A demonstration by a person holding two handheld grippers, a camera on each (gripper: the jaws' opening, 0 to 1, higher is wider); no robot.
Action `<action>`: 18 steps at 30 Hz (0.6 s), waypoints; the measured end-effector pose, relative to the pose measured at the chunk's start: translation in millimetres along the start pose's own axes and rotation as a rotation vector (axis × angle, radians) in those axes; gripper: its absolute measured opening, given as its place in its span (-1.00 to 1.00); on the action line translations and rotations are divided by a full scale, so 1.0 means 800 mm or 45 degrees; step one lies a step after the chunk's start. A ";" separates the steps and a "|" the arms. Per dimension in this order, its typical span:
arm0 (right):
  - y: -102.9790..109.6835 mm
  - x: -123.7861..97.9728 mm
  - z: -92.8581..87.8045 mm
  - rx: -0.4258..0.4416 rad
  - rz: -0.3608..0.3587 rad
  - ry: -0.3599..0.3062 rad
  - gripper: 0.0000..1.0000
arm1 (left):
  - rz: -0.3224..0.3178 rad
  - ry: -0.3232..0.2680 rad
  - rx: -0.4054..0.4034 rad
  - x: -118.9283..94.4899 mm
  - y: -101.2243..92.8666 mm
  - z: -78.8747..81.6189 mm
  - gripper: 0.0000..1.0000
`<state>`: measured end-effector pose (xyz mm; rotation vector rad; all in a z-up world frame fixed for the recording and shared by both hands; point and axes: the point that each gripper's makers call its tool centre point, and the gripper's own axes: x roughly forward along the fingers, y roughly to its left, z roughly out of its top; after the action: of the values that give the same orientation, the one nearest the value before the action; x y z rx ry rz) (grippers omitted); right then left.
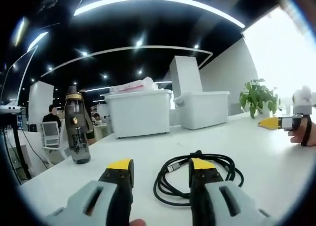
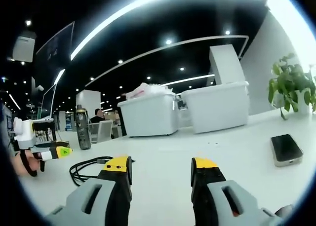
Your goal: Coil the Type-C to USB data cable on the desktop and secure it with Velcro straps.
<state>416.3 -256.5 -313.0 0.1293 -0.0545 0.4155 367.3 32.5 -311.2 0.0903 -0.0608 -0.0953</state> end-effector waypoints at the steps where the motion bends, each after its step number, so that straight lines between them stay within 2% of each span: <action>1: 0.000 0.000 0.000 -0.001 0.000 0.000 -0.05 | 0.000 0.000 0.000 0.000 0.000 0.000 -0.08; 18: -0.001 0.003 -0.001 -0.003 -0.001 0.002 -0.06 | -0.026 0.004 0.029 0.004 -0.006 -0.001 -0.08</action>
<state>419.0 -255.7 -313.9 0.1269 -0.0535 0.4147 370.0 27.5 -312.1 0.1136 -0.0578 -0.1152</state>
